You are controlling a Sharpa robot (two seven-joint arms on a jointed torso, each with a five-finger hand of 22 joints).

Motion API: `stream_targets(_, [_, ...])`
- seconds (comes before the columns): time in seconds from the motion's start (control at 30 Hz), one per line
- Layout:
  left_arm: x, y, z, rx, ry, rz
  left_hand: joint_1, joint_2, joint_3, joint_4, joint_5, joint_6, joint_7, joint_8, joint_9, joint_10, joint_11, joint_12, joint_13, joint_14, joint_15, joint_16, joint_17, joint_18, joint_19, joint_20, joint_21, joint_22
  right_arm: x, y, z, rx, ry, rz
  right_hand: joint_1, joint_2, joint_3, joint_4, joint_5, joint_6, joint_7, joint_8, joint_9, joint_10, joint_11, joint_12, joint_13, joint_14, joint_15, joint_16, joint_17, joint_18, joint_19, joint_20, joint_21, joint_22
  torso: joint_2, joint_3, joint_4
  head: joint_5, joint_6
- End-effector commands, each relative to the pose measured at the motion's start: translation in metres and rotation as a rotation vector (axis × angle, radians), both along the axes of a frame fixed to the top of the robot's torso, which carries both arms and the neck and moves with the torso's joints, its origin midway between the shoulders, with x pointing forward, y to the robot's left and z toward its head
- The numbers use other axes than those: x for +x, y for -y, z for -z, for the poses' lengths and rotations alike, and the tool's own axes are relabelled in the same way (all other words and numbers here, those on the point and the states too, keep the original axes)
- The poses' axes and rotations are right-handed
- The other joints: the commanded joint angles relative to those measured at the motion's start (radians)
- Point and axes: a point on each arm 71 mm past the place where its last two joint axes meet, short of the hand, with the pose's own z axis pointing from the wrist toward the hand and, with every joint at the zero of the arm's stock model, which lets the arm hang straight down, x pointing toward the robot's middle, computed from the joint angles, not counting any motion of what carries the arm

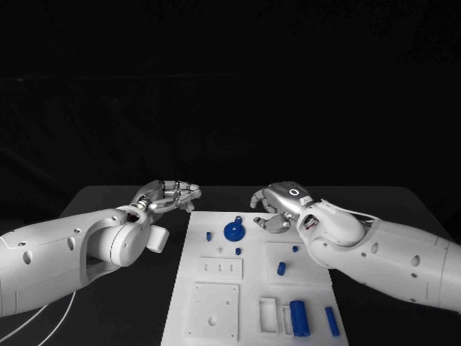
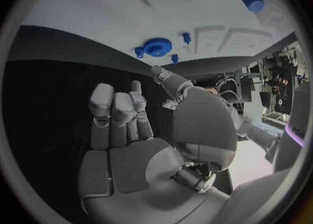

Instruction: Assemble the parts on the task board

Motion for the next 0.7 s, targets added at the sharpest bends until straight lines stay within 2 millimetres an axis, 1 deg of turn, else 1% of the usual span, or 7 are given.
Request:
stream_targets(0.03, [0.001, -0.001, -0.002, -0.006, 0.014, 0.009, 0.000, -0.005, 0.004, 0.001, 0.003, -0.001, 0.005, -0.003, 0.002, 0.004, 0.003, -0.004, 0.000, -0.008, -0.001, 0.007, -0.001, 0.012, -0.001, -0.009, 0.007, 0.012, -0.001, 0.018, -0.002, 0.197, -0.165, -0.095, -0.001, 0.023, -0.040, -0.021, 0.051, -0.049, 0.035, -0.010, -0.002, -0.016, 0.004, -0.002, 0.005, -0.004, 0.009, -0.005, 0.003, 0.068, -0.009, -0.006, -0.007, 0.010, -0.006, 0.0032, -0.0093, 0.001, 0.004])
stream_targets(0.1, [0.002, -0.002, -0.002, -0.006, 0.015, 0.008, 0.000, -0.004, 0.004, 0.001, 0.002, 0.000, 0.004, -0.003, 0.002, 0.007, 0.003, -0.003, 0.000, -0.008, -0.002, 0.007, -0.002, 0.012, -0.001, -0.009, 0.007, 0.012, 0.000, 0.035, -0.004, 0.223, -0.193, -0.086, -0.006, 0.056, -0.102, -0.056, 0.102, -0.053, 0.040, -0.007, 0.000, -0.026, 0.006, 0.002, 0.008, -0.006, 0.009, -0.006, 0.006, 0.068, -0.016, -0.007, -0.009, 0.012, -0.007, 0.0043, -0.0128, 0.001, 0.005])
stream_targets(0.17, [0.003, -0.003, -0.001, -0.005, 0.015, 0.007, 0.000, -0.004, 0.004, 0.001, 0.002, 0.001, 0.004, -0.002, 0.002, 0.010, 0.002, -0.001, 0.001, -0.008, -0.002, 0.007, -0.002, 0.012, -0.001, -0.010, 0.008, 0.012, 0.001, 0.048, -0.003, 0.240, -0.215, -0.069, -0.008, 0.055, -0.115, -0.062, 0.108, -0.057, 0.038, -0.008, 0.000, -0.029, 0.007, 0.002, 0.008, -0.007, 0.011, -0.007, 0.007, 0.068, -0.019, -0.007, -0.010, 0.013, -0.009, 0.0061, -0.0168, 0.002, 0.006])
stream_targets(0.23, [0.003, -0.004, -0.001, -0.005, 0.016, 0.006, 0.000, -0.003, 0.004, 0.000, 0.001, 0.001, 0.004, -0.003, 0.003, 0.017, -0.001, 0.003, 0.003, -0.008, -0.004, 0.007, -0.002, 0.012, -0.001, -0.010, 0.008, 0.012, 0.003, 0.063, -0.002, 0.243, -0.237, -0.054, -0.010, 0.065, -0.142, -0.079, 0.134, -0.061, 0.039, -0.008, 0.001, -0.034, 0.008, 0.002, 0.007, -0.010, 0.012, -0.010, 0.009, 0.068, -0.024, -0.007, -0.013, 0.013, -0.011, 0.0083, -0.0220, 0.001, 0.006])
stream_targets(0.43, [0.003, -0.005, -0.001, -0.006, 0.016, 0.009, 0.000, -0.002, 0.003, 0.000, 0.001, 0.002, 0.003, -0.003, 0.003, 0.028, -0.004, 0.008, 0.005, -0.008, -0.006, 0.008, -0.002, 0.011, -0.002, -0.011, 0.009, 0.012, 0.010, 0.094, 0.003, 0.221, -0.273, -0.007, -0.009, 0.077, -0.182, -0.108, 0.177, -0.069, 0.041, -0.009, 0.000, -0.041, 0.009, 0.003, 0.006, -0.013, 0.013, -0.013, 0.013, 0.068, -0.030, -0.007, -0.015, 0.014, -0.015, 0.0132, -0.0308, -0.007, 0.005])
stream_targets(0.63, [0.003, -0.005, -0.001, -0.007, 0.016, 0.012, 0.000, -0.003, 0.003, 0.000, 0.001, 0.002, 0.003, -0.003, 0.004, 0.028, -0.004, 0.008, 0.006, -0.008, -0.006, 0.008, -0.002, 0.011, -0.002, -0.012, 0.009, 0.012, 0.014, 0.117, 0.016, 0.210, -0.304, 0.044, 0.004, 0.082, -0.204, -0.131, 0.201, -0.079, 0.043, -0.012, -0.001, -0.050, 0.011, 0.002, 0.005, -0.019, 0.015, -0.017, 0.015, 0.068, -0.038, -0.006, -0.018, 0.015, -0.016, 0.0176, -0.0353, -0.013, 0.000])
stream_targets(0.7, [0.003, -0.005, -0.001, -0.007, 0.016, 0.012, 0.000, -0.003, 0.003, 0.000, 0.001, 0.002, 0.003, -0.003, 0.004, 0.028, -0.004, 0.008, 0.005, -0.008, -0.006, 0.008, -0.002, 0.011, -0.002, -0.012, 0.009, 0.012, 0.015, 0.122, 0.024, 0.205, -0.321, 0.059, 0.008, 0.084, -0.207, -0.136, 0.203, -0.080, 0.043, -0.012, -0.001, -0.051, 0.012, 0.002, 0.004, -0.019, 0.015, -0.018, 0.015, 0.068, -0.039, -0.006, -0.019, 0.015, -0.016, 0.0162, -0.0342, -0.014, -0.003])
